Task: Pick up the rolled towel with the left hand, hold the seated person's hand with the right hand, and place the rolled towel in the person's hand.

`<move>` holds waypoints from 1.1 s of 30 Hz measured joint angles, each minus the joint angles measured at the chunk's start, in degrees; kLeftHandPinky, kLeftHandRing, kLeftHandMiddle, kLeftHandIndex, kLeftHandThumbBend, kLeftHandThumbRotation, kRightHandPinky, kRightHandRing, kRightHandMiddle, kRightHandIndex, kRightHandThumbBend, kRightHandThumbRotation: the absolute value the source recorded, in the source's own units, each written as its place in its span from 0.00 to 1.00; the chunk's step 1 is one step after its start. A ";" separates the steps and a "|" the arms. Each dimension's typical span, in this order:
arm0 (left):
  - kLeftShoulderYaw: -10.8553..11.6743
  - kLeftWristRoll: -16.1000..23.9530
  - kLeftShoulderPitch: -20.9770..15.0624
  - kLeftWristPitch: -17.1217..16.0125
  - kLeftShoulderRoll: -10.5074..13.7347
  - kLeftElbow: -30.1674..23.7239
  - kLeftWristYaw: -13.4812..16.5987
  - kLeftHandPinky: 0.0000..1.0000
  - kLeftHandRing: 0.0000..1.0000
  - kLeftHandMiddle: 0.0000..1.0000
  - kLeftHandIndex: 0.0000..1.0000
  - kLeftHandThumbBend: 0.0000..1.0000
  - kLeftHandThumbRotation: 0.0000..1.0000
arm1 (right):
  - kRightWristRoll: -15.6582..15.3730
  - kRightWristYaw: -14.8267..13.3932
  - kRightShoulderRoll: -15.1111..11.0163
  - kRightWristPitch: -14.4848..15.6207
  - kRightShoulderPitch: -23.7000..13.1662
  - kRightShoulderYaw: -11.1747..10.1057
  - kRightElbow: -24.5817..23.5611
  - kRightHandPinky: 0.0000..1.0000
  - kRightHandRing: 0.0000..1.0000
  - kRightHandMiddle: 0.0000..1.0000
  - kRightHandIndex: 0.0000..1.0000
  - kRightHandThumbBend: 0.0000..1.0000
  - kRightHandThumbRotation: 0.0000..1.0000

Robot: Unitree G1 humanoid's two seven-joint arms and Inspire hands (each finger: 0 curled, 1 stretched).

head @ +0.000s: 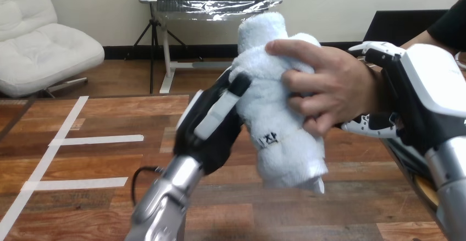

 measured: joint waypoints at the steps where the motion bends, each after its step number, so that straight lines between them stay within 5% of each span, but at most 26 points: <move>1: 0.03 0.00 0.48 -0.10 0.13 -0.25 0.03 0.67 0.75 0.83 0.87 0.72 0.43 | -0.30 -0.66 0.50 -0.17 0.20 0.04 0.02 0.64 0.81 0.83 0.73 0.62 0.00; 18: 0.34 -0.13 6.39 -3.35 0.63 -3.73 1.09 0.70 0.77 0.83 0.89 0.72 0.42 | -0.92 -9.55 5.45 -6.85 1.41 0.60 3.94 0.66 0.88 0.90 0.77 0.44 0.00; 33: 0.30 -0.04 9.33 -5.57 0.60 -5.37 2.91 0.72 0.79 0.84 0.90 0.70 0.41 | -1.33 -11.43 7.34 -8.54 2.70 0.81 4.16 0.67 0.89 0.92 0.80 0.36 0.00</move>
